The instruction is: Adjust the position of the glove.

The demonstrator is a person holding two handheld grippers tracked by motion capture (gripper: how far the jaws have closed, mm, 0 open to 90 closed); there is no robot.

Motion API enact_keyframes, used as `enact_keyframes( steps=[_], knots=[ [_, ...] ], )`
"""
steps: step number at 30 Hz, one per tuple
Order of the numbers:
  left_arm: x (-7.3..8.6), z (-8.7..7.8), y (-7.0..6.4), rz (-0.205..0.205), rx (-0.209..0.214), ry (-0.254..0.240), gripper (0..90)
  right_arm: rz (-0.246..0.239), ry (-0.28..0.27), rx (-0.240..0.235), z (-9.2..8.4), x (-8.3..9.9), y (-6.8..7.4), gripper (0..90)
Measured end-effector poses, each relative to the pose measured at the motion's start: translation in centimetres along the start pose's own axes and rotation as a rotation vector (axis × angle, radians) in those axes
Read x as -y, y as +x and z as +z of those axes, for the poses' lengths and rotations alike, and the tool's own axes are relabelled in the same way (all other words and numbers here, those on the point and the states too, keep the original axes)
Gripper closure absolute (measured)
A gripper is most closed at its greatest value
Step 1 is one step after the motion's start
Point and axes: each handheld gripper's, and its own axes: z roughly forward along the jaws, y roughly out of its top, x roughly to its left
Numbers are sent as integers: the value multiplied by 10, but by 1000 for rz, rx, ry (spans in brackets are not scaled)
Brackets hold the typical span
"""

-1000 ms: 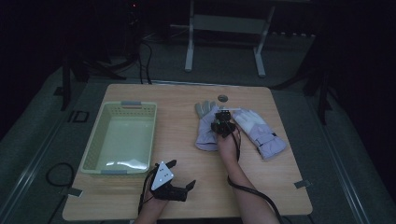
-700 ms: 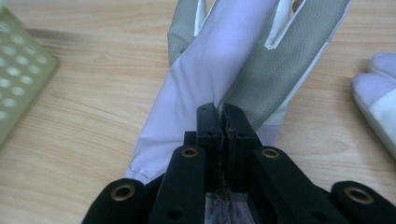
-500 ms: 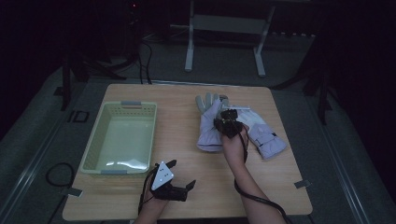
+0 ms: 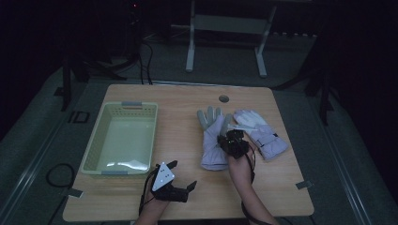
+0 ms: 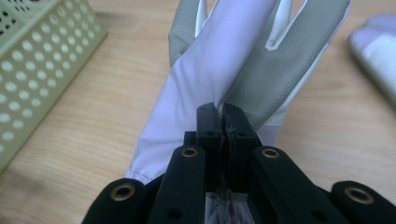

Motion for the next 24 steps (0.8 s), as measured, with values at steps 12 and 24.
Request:
enact_keyframes(
  steps=[12, 24],
  knots=[
    [0, 0, 0, 0, 5, 0, 1, 20, 83, 1, 31, 28, -6, 860],
    [0, 0, 0, -2, 2, 2, 1, 6, 47, -3, 24, 30, -8, 737]
  ],
)
